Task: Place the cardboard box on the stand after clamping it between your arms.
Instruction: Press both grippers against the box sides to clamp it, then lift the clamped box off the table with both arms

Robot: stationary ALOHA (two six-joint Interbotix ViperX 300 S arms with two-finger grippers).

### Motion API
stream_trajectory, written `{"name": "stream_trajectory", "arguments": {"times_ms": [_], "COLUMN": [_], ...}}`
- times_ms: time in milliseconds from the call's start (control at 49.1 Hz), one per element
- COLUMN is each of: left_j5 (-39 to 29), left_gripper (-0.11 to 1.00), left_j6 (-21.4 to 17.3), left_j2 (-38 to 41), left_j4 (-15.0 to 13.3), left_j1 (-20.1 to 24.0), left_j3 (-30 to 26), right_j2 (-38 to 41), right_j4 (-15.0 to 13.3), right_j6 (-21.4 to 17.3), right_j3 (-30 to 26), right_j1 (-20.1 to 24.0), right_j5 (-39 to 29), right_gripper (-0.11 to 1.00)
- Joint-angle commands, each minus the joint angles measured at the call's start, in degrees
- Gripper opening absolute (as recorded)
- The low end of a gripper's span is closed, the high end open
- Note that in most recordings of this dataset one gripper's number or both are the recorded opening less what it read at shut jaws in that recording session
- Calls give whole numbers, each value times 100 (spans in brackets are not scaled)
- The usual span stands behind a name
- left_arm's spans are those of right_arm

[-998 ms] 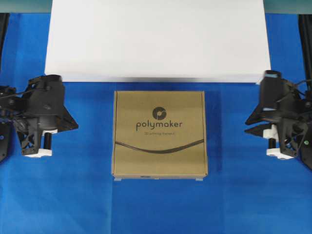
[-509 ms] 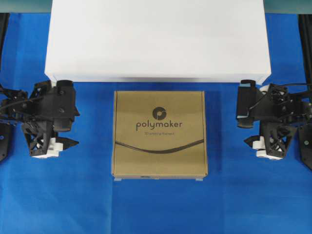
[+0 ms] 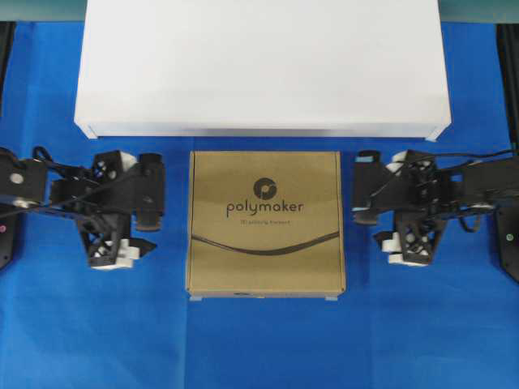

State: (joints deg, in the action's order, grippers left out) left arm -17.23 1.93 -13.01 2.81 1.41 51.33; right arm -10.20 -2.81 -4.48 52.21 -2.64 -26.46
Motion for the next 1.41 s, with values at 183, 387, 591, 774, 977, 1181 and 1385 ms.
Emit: {"name": "stream_trajectory", "arguments": {"times_ms": [183,387,591,774,977,1181,1385], "left_j5": [352,378,360,369,369,352,185], "left_gripper": [89,89,89,89,89,89,89], "left_j6": [-167,-272,-343,-352,-352,-360,-360], "left_j2": [677,1055,1230,1274,1274,1292,1204], "left_j4": [18,18,18,18,18,9,18], "left_j1": [26,62,62,53,62,70,79], "left_j3": [-457,-738,-958,-1072,-1248,-1380,-1626], "right_j2": [580,949,1151,1160,1143,1063,940], "right_j4": [-26,-26,-26,-18,-26,-26,-18], "right_j6": [0,35,176,220,264,334,536], "right_j3": [-457,-729,-1011,-1046,-1063,-1143,-1477], "right_j1": [-9,0,0,-9,-9,-88,-105], "right_j5": [562,809,844,817,800,800,334], "right_gripper": [100,100,100,100,100,100,100]}}
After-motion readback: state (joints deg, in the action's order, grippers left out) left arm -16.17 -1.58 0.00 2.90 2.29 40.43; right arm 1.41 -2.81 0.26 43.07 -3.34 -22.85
